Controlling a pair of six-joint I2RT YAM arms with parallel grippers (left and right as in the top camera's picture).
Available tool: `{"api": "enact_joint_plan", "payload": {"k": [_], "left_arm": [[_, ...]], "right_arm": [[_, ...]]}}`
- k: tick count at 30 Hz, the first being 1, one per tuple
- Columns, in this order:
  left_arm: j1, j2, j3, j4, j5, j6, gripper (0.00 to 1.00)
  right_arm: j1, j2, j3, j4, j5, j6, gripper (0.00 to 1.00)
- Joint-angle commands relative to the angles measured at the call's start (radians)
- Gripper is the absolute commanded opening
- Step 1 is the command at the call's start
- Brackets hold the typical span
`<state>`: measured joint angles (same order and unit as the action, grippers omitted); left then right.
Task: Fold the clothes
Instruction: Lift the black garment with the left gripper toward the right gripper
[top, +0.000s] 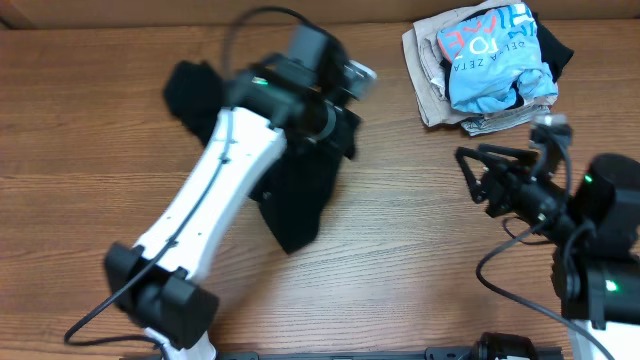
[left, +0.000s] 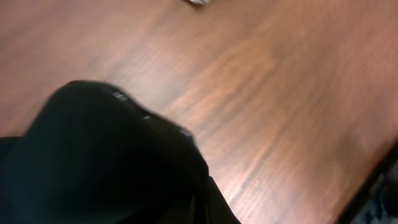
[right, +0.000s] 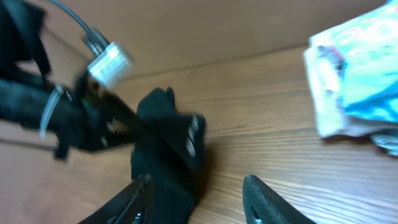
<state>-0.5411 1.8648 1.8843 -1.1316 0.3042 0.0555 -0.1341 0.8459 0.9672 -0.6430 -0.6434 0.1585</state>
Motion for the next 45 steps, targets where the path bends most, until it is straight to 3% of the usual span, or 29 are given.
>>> {"api": "enact_joint_plan", "payload": {"k": [1, 7, 12, 20, 25, 33, 45], "left_arm": [[-0.025, 0.045, 0.014, 0.006, -0.016, -0.066, 0.04], [0.019, 0.031, 0.058, 0.04, -0.007, -0.123, 0.04], [0.055, 0.017, 0.221, 0.017, 0.04, -0.123, 0.04], [0.057, 0.006, 0.584, 0.005, 0.057, -0.124, 0.04], [0.058, -0.005, 0.736, -0.051, 0.053, -0.127, 0.04], [0.066, -0.056, 0.787, -0.183, -0.123, -0.111, 0.04], [0.083, -0.068, 0.787, -0.231, -0.129, -0.095, 0.04]], "right_arm": [[-0.041, -0.034, 0.021, -0.031, 0.014, 0.007, 0.5], [-0.043, -0.027, 0.021, -0.103, 0.014, 0.006, 0.5], [-0.006, 0.017, 0.021, -0.136, 0.014, 0.006, 0.5], [0.204, 0.154, 0.021, -0.112, 0.036, -0.006, 0.5], [0.322, 0.27, 0.021, -0.059, 0.164, -0.009, 0.59], [0.343, 0.363, 0.021, 0.031, 0.18, -0.008, 0.61], [0.381, 0.418, 0.021, 0.122, 0.171, 0.021, 0.64]]}}
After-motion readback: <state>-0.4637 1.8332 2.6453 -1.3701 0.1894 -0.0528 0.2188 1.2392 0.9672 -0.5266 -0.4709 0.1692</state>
